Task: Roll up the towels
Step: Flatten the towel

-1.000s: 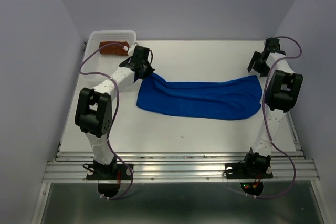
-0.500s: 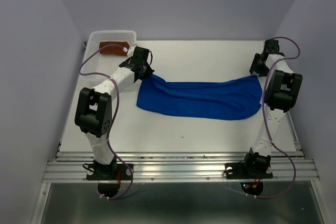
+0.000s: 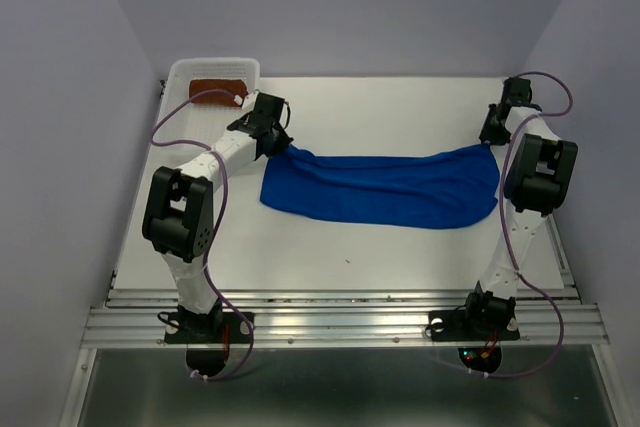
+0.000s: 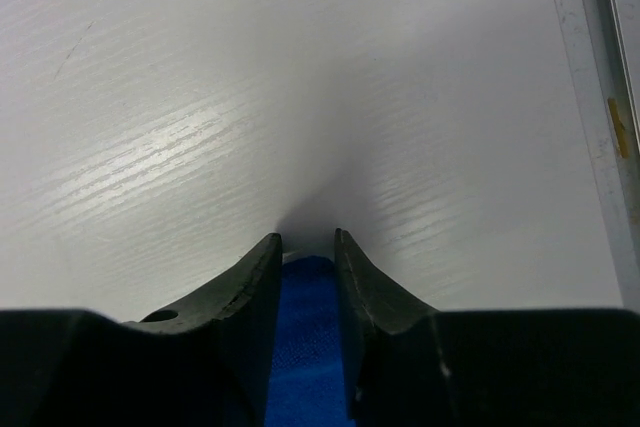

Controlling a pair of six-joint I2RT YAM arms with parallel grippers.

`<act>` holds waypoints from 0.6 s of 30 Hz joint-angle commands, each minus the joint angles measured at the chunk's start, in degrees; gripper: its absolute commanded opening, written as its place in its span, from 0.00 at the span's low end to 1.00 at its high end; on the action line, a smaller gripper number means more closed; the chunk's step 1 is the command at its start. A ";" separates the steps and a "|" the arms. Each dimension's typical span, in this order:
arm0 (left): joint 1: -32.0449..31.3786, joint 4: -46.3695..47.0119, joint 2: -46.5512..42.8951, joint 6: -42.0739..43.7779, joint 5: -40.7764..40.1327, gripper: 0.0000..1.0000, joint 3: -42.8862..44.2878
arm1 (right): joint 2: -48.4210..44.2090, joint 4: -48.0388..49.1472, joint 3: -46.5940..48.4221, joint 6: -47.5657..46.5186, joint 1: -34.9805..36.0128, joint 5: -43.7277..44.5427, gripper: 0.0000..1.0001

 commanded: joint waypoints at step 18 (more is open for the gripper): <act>0.40 -0.59 -3.42 -0.64 -1.51 0.00 -0.70 | -5.52 1.45 -8.49 0.64 -0.07 3.16 0.01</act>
